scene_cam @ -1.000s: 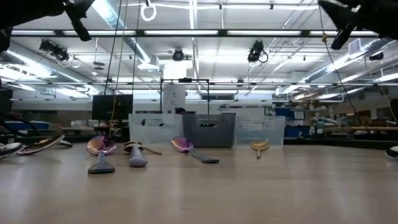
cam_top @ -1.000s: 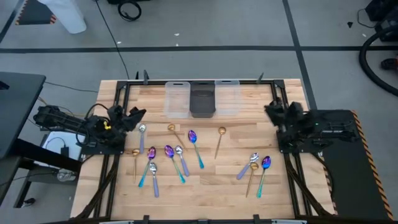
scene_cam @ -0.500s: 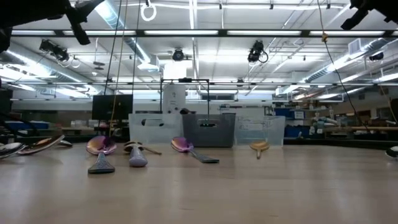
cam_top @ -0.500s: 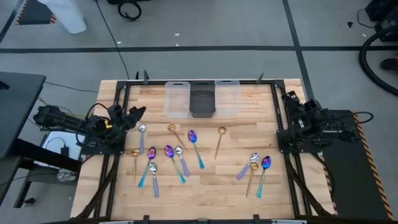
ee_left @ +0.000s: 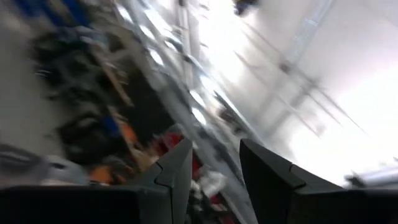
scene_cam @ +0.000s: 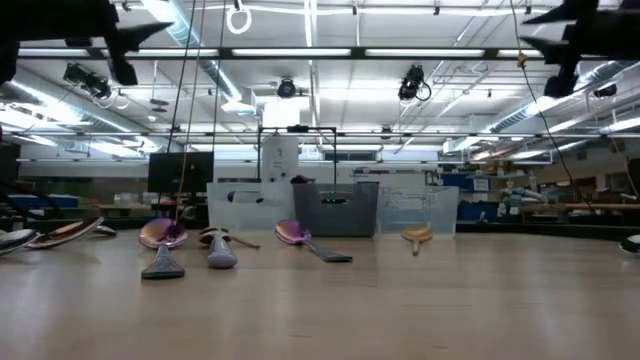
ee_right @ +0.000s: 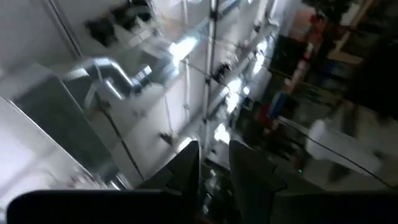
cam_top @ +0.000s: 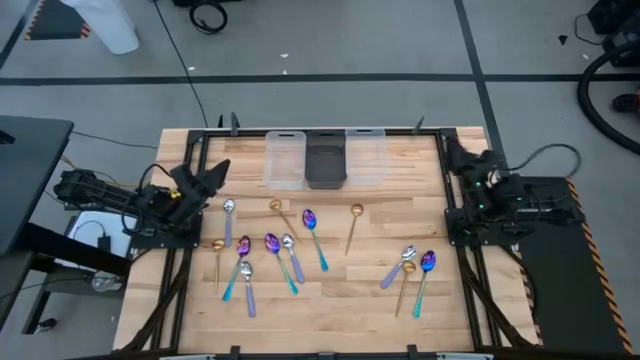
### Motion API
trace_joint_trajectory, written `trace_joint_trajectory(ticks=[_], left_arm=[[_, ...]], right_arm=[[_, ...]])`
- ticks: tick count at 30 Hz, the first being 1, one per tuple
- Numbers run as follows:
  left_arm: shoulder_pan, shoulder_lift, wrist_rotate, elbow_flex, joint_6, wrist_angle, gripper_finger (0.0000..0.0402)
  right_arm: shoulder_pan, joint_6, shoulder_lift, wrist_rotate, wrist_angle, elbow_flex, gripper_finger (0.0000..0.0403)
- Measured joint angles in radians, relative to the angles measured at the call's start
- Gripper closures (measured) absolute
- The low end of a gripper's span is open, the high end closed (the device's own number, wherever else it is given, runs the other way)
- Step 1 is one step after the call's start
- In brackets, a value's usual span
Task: Sort silverware by color (type)
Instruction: Put the right blue spoon into the right transparent bin
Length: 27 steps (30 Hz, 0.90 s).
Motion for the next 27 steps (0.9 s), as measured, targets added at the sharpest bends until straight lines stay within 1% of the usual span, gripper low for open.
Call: trace_joint_trajectory(ticks=[3,6,9,11,14,19,21,24,27], left_arm=[[0.0,0.0,-0.068,0.0,0.008,-0.044,0.026],[0.0,0.0,-0.096,0.0,-0.019,-0.083,0.026],[0.0,0.0,-0.096,0.001,-0.024,-0.124,0.026],[0.0,0.0,-0.096,0.013,-0.043,-0.19,0.026],[0.0,0.0,-0.083,0.086,-0.075,-0.397,0.026],[0.017,0.016,0.017,0.288,-0.19,-0.923,0.026],[0.027,0.032,0.053,0.361,-0.229,-1.078,0.026],[0.046,0.057,0.099,0.444,-0.256,-1.231,0.026],[0.072,0.081,0.139,0.5,-0.277,-1.324,0.026]], right_arm=[[0.0,0.116,0.073,-0.031,-0.2,0.041,0.0315],[0.0,0.221,0.157,-0.051,-0.353,0.096,0.0326],[0.0,0.235,0.242,-0.097,-0.456,0.16,0.0335],[0.0,0.238,0.296,-0.131,-0.515,0.207,0.034],[0.0,0.243,0.372,-0.185,-0.612,0.28,0.0346],[0.0,0.244,0.481,-0.26,-0.813,0.404,0.0349],[0.0,0.244,0.519,-0.29,-0.904,0.458,0.0349],[0.0,0.243,0.581,-0.368,-1.045,0.537,0.0349],[0.0,0.243,0.647,-0.465,-1.16,0.604,0.0349]])
